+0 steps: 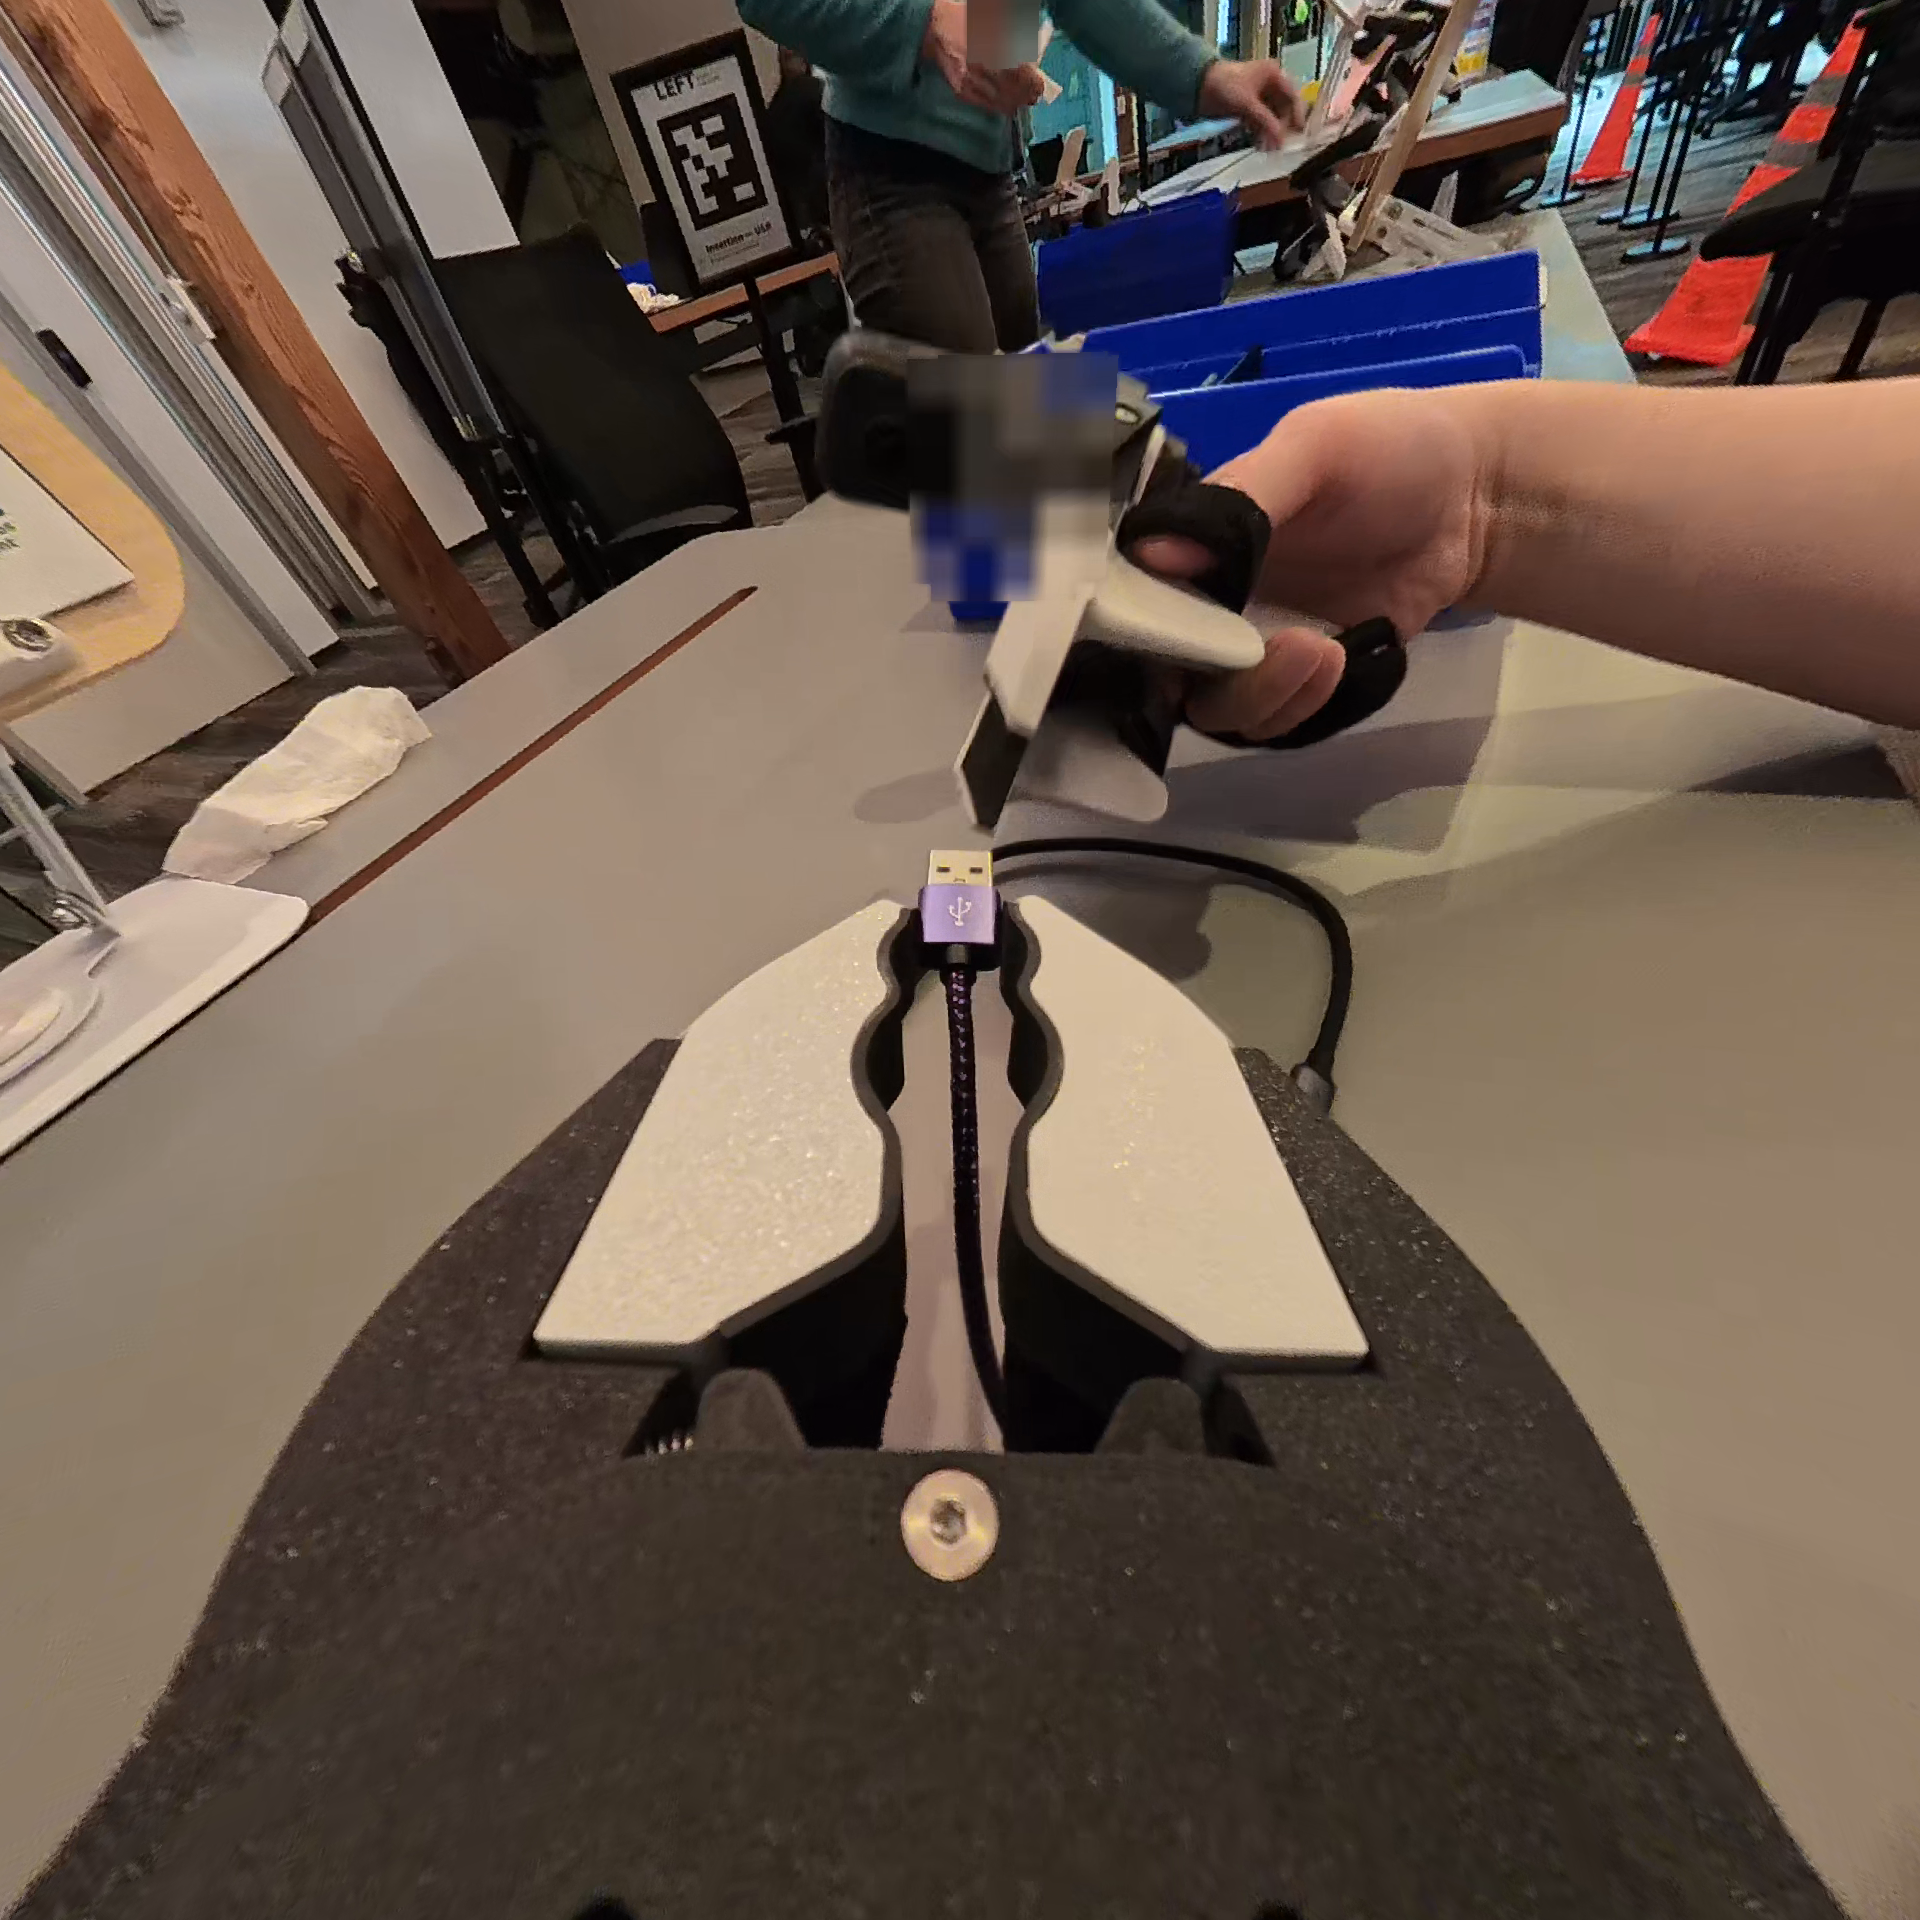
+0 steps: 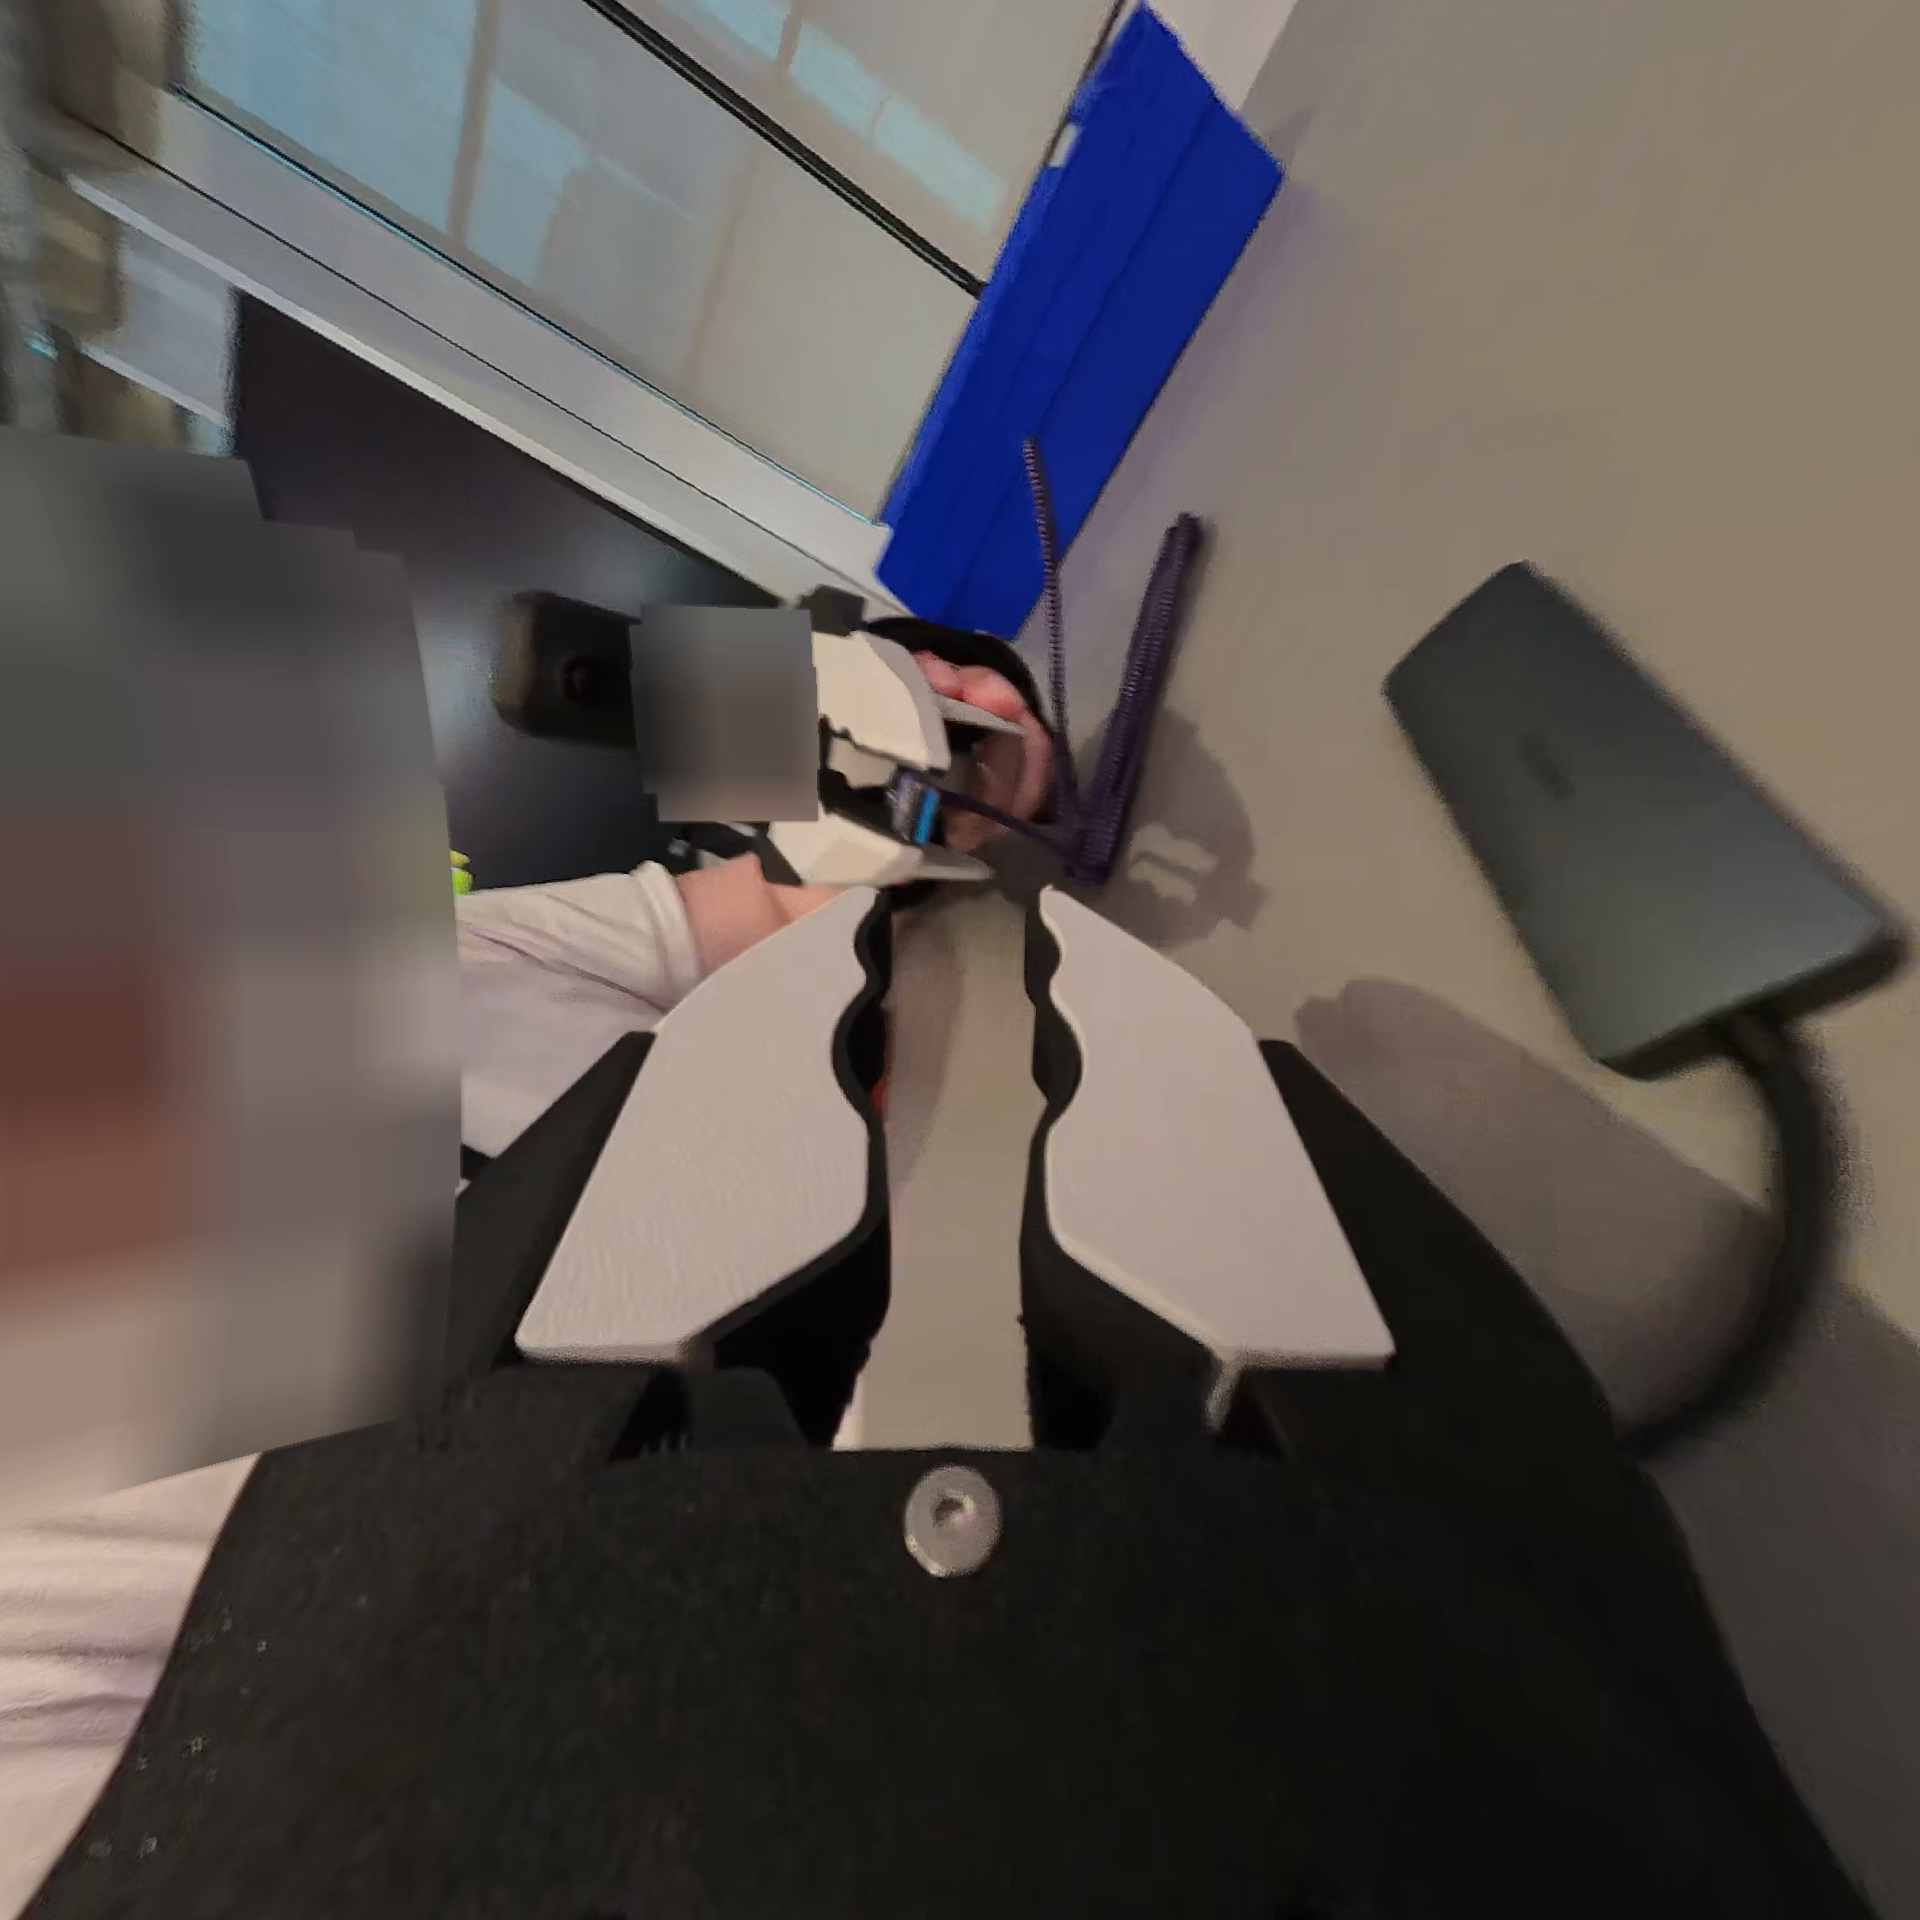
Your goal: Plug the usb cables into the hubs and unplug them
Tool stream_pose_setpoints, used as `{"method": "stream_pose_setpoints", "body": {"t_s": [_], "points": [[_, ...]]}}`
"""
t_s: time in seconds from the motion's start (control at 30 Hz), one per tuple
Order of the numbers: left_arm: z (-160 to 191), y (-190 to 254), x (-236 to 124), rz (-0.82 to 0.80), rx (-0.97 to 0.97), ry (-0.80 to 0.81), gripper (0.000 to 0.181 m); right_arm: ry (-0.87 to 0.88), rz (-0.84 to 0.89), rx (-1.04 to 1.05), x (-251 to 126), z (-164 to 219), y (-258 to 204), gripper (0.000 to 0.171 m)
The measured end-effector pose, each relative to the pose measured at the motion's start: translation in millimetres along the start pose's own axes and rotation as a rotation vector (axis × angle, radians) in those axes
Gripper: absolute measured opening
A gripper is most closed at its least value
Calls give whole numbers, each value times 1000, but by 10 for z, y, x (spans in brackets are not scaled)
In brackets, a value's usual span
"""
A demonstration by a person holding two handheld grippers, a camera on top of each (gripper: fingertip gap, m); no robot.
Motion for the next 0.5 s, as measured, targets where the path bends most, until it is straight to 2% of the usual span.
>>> {"method": "stream_pose_setpoints", "body": {"t_s": [0.1, 0.2, 0.37, 0.5], "points": [[-47, -37, -45, -1, 8, -21, 15, -71, 204, -158, -199, -37, 122, 27], [-73, -83, -81, 11, -16, -63, 15, -149, 375, -399, -258, -101, 239, 42], [-97, -199, -148, 24, -119, -90, 15, -307, 505, -734, -108, -98, 373, 52], [-84, -247, -210, -13, -107, -88, 15, -467, 606, -858, -86, -23, 616, 65]]}}
Point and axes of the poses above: each gripper's, where its closed fingertips meet, x out along the fingers, z out of its underside, y = z × x across the jaws, the point moved 6 cm from there along -x, back along the fingers, and after that the axes turned 14 degrees about -x, right-handed, at the moved point
